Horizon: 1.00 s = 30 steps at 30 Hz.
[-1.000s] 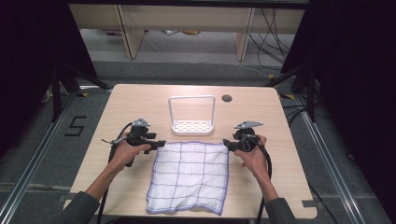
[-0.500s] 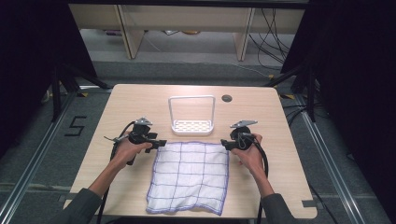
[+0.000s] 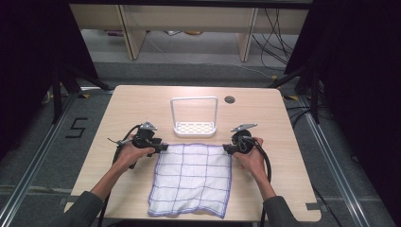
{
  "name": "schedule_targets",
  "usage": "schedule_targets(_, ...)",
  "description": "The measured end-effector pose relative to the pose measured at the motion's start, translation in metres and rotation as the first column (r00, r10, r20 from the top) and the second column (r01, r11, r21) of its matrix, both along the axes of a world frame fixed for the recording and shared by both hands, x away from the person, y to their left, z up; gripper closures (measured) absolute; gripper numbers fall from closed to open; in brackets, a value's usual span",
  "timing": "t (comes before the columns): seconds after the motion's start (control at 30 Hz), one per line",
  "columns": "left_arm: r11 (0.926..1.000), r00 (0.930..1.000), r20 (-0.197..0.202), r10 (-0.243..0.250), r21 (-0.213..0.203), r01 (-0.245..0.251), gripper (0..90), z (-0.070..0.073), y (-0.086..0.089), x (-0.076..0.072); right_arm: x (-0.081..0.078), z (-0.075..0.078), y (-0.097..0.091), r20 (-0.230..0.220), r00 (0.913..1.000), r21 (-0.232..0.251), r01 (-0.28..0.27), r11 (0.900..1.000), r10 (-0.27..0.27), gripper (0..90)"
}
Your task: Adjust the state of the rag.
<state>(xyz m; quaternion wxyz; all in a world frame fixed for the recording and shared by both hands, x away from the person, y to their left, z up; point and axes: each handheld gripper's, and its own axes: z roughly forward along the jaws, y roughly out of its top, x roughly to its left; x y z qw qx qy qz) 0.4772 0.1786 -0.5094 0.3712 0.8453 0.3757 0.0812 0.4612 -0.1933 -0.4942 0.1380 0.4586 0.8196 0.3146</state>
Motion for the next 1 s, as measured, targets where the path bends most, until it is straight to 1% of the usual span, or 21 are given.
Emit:
schedule_targets(0.03,1.0,1.0,-0.002,0.0,0.002,0.0,54.3,0.0,-0.001,0.0,0.0,0.0,0.0,-0.019,0.9998,-0.013,-0.01,0.9999,0.009,50.8)
schedule_targets(0.1,0.9999,0.9999,0.003,-0.015,0.006,0.015,60.2,-0.001,-0.002,-0.001,0.001,-0.003,0.002,-0.005,1.0,0.0,-0.008,1.0,0.008,53.5)
schedule_targets(0.13,0.9998,0.9998,0.006,-0.018,0.008,0.018,62.0,-0.001,-0.002,-0.002,0.0,-0.002,0.001,-0.013,0.9998,-0.014,-0.014,0.9998,0.013,54.4)
schedule_targets(0.2,0.9998,0.9997,0.011,-0.02,0.011,0.019,66.5,-0.001,-0.003,-0.002,0.0,-0.003,0.001,-0.025,0.9994,-0.01,-0.024,0.9997,0.024,60.4)
schedule_targets(0.27,0.9998,0.9998,0.011,-0.019,0.005,0.019,71.6,-0.002,-0.003,-0.003,0.0,-0.006,0.002,-0.011,0.9997,0.004,-0.022,0.9997,0.022,67.0)
schedule_targets(0.3,0.9998,0.9998,0.01,-0.017,0.003,0.017,74.0,-0.002,-0.004,-0.003,0.0,-0.006,0.001,-0.02,0.999,-0.013,-0.041,0.9991,0.041,72.3)
schedule_targets(0.33,0.9998,0.9998,0.01,-0.019,0.0,0.019,76.8,-0.002,-0.004,-0.003,-0.001,-0.007,0.001,-0.01,0.999,-0.014,-0.045,0.9989,0.045,77.5)
schedule_targets(0.43,0.9996,0.9996,0.013,-0.027,-0.006,0.027,81.4,-0.002,-0.004,-0.004,-0.002,-0.005,0.001,0.001,0.9979,-0.011,-0.064,0.9979,0.064,86.5)
schedule_targets(0.47,0.9998,0.9992,0.034,-0.021,0.002,0.021,82.2,-0.002,-0.004,-0.005,-0.003,-0.006,0.001,-0.001,0.9981,-0.009,-0.062,0.998,0.062,87.4)
schedule_targets(0.5,0.9997,0.9991,0.036,-0.022,-0.004,0.023,83.1,-0.001,-0.004,-0.005,-0.003,-0.006,0.001,0.015,0.998,0.001,-0.061,0.9981,0.061,88.2)
schedule_targets(0.57,0.9997,0.9983,0.053,-0.023,-0.003,0.023,83.7,0.002,-0.004,-0.006,-0.004,-0.002,-0.001,0.02,0.9975,-0.006,-0.068,0.9977,0.068,88.6)
schedule_targets(0.6,0.9997,0.9977,0.064,-0.024,-0.005,0.025,83.9,0.005,-0.003,-0.007,-0.003,-0.002,0.0,0.051,0.9964,-0.003,-0.068,0.9977,0.068,88.7)
schedule_targets(0.63,0.9996,0.9971,0.073,-0.023,-0.011,0.024,84.0,0.008,-0.003,-0.008,-0.003,0.002,-0.002,0.061,0.9942,-0.011,-0.088,0.9961,0.088,88.8)
schedule_targets(0.67,0.9996,0.9963,0.084,-0.015,-0.022,0.017,84.1,0.012,-0.003,-0.009,-0.005,0.005,-0.001,0.061,0.9951,0.0,-0.078,0.997,0.077,88.9)
schedule_targets(0.7,0.9994,0.9955,0.093,-0.019,-0.026,0.022,84.2,0.014,-0.003,-0.009,-0.006,0.009,-0.001,0.085,0.9922,-0.007,-0.091,0.9958,0.091,88.9)
schedule_targets(0.8,0.999,0.9928,0.118,-0.021,-0.037,0.025,84.3,0.024,-0.001,-0.012,-0.009,0.021,0.001,0.088,0.9929,0.016,-0.082,0.9965,0.08,89.0)
schedule_targets(0.83,0.9988,0.9916,0.128,-0.019,-0.043,0.024,84.3,0.028,-0.001,-0.013,-0.008,0.024,0.0,0.101,0.9901,0.011,-0.099,0.995,0.098,88.9)
schedule_targets(0.87,0.9982,0.9901,0.139,-0.019,-0.055,0.026,84.3,0.032,0.001,-0.014,-0.01,0.029,0.0,0.105,0.9904,0.02,-0.093,0.9954,0.091,89.0)
schedule_targets(0.9,0.9982,0.9886,0.149,-0.018,-0.054,0.026,84.3,0.036,0.002,-0.015,-0.01,0.034,-0.001,0.123,0.9868,0.022,-0.108,0.9938,0.105,88.9)
schedule_targets(0.97,0.9968,0.986,0.167,-0.009,-0.077,0.022,84.3,0.042,0.005,-0.016,-0.01,0.043,-0.003,0.148,0.9832,0.033,-0.112,0.9931,0.106,89.0)
schedule_targets(1.0,0.9968,0.9845,0.175,-0.002,-0.078,0.016,84.3,0.045,0.006,-0.016,-0.009,0.048,-0.004,0.158,0.9812,0.029,-0.117,0.9927,0.111,89.1)
